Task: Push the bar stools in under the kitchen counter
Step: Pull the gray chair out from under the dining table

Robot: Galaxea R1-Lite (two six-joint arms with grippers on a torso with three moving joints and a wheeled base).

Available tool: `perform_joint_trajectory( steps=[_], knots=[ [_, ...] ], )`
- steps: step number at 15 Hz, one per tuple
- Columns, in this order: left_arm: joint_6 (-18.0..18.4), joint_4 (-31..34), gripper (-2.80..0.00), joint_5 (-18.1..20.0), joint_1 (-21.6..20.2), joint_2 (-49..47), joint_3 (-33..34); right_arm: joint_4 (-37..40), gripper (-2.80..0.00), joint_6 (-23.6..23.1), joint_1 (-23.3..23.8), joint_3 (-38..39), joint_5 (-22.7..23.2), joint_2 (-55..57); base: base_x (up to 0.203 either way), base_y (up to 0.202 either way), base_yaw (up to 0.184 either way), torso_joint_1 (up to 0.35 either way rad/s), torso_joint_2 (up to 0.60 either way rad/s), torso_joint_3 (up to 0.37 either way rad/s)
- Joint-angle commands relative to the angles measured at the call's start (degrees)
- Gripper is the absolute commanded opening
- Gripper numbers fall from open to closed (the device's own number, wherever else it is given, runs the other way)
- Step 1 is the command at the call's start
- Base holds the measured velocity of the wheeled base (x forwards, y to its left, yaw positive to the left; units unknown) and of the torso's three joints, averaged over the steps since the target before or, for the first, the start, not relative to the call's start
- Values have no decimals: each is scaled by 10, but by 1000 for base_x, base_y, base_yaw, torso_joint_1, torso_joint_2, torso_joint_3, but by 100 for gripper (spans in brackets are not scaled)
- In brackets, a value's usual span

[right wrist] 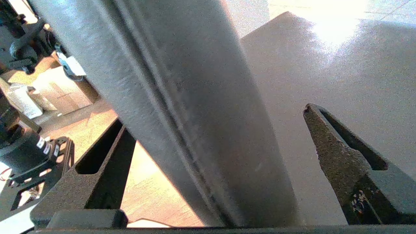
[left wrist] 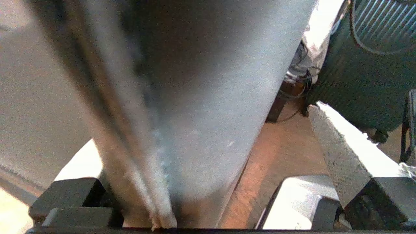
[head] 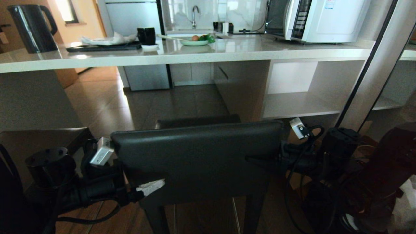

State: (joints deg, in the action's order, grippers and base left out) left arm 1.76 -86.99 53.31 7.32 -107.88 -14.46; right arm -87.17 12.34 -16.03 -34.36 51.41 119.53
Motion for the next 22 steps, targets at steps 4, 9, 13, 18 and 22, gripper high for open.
perform_joint_trajectory(
  steps=[4, 9, 13, 18, 22],
  knots=[
    [-2, -7, 0, 4, -55, 29, 10, -5, 0, 0, 13, 33, 18, -29, 0, 0, 0, 0, 0, 0],
    [-2, -7, 0, 7, -102, 72, 72, -5, 0, 0, 60, 49, 42, -51, 0, 0, 0, 0, 0, 0],
    [-4, -7, 0, 7, -148, 118, 95, -5, 0, -5, 132, 85, 86, -70, 0, 0, 0, 0, 0, 0],
    [-60, -7, 0, 6, -169, 185, 140, -5, 0, -6, 184, 100, 109, -96, 0, 0, 0, 0, 0, 0],
    [-77, -7, 0, -10, -221, 183, 121, -5, 0, -18, 181, 97, 56, -107, 0, 0, 0, 0, 0, 0]
  ],
)
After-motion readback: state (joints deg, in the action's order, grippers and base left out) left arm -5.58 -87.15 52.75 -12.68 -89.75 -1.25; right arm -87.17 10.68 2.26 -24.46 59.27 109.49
